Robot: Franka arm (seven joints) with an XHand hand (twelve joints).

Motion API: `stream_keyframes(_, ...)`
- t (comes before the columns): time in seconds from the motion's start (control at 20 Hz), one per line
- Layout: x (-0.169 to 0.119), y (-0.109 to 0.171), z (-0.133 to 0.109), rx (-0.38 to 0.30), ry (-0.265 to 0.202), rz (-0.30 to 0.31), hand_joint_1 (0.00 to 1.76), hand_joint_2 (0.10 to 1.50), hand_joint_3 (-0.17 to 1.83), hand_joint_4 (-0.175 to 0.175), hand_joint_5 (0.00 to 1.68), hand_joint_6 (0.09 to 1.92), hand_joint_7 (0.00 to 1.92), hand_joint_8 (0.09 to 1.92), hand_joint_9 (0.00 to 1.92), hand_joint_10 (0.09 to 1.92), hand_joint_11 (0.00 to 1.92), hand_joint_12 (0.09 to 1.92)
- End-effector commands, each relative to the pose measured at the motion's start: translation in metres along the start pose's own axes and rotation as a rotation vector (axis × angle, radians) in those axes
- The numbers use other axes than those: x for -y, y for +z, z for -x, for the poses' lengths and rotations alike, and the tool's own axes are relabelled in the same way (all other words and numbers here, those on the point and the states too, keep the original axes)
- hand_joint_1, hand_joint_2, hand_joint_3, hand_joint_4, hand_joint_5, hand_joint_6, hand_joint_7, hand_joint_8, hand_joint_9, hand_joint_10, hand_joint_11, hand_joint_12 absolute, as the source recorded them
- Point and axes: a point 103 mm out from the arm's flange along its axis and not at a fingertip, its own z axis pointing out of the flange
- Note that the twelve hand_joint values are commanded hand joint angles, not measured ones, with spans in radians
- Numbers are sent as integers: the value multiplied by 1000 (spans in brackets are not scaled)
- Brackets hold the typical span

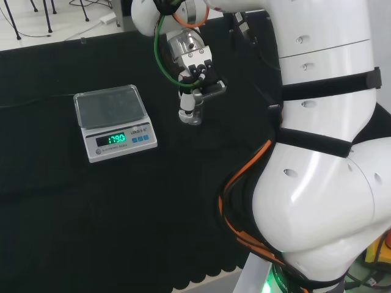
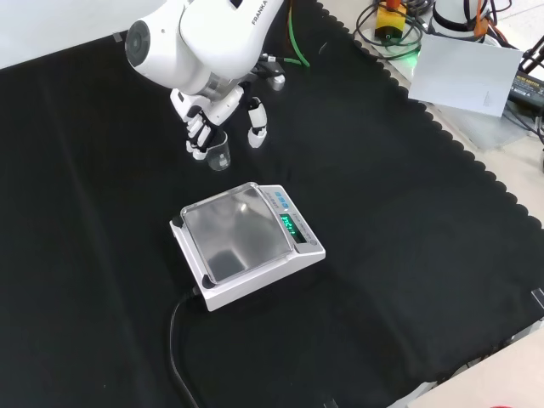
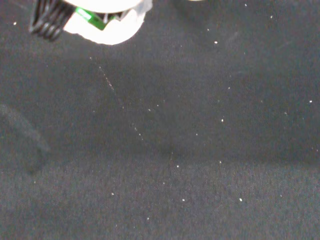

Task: Pick up the beaker.

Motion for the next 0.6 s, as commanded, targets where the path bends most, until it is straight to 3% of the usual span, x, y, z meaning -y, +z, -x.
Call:
stream_keyframes(0.05, -4, 1, -1, -5, 0, 3, 965, 563, 601, -45, 403, 87, 50, 689, 191, 869, 80, 1452)
stream_keyframes(0.6, -14, 5, -7, -31, -22, -13, 1056, 567, 679, -58, 415, 89, 96, 750, 358, 853, 234, 1404)
